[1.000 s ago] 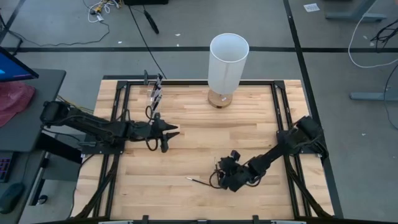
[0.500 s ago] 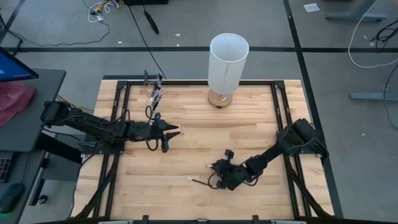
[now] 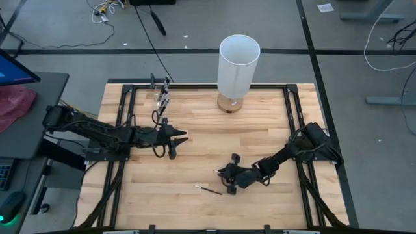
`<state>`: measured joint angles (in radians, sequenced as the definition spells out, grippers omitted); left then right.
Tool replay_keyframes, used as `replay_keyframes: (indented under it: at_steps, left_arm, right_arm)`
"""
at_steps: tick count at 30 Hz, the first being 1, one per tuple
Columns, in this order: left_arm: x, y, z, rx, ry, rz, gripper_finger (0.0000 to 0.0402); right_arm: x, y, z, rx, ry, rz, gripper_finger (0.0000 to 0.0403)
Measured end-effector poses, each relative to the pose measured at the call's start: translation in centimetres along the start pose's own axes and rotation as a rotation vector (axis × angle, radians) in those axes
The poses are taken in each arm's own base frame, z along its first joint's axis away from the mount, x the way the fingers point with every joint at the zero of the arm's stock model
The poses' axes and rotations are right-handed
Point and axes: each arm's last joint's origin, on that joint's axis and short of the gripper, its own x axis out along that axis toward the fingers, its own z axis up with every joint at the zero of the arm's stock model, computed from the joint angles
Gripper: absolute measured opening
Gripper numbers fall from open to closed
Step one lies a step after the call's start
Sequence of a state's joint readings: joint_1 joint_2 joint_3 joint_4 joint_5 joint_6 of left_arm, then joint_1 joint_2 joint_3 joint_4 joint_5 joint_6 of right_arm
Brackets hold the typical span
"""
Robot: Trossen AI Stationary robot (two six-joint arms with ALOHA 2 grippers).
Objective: Put items in baskets/containers
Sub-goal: Put the black eyeshadow brush into the transparent organizer
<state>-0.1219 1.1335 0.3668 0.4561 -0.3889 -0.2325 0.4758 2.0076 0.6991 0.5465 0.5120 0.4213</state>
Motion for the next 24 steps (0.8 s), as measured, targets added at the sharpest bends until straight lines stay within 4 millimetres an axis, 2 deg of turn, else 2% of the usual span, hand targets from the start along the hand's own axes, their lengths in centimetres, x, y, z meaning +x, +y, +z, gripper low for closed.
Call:
replay_keyframes:
  at_steps: [4,8,13,18,24]
  left_arm:
    - [0.0,0.0,0.0,-0.001,0.0,0.0,0.0131]
    - [0.0,0.0,0.0,-0.013,0.0,0.0,0.0131]
    - [0.0,0.0,0.0,-0.019,0.002,0.0,0.0131]
    - [0.0,0.0,0.0,-0.019,0.001,0.0,0.0131]
    - [0.0,0.0,0.0,-0.018,0.001,0.0,0.0131]
  right_arm:
    - [0.1,0.0,0.2,0.022,-0.022,0.016,0.013]
    - [0.1,0.1,0.2,0.08,-0.024,0.016,0.0144]
    - [-0.7,0.6,-0.8,0.151,-0.018,0.01,0.0136]
    - [-1.6,1.2,-2.0,0.126,-0.029,-0.026,0.0123]
    - [-1.2,1.6,-3.2,0.098,-0.071,-0.071,0.0114]
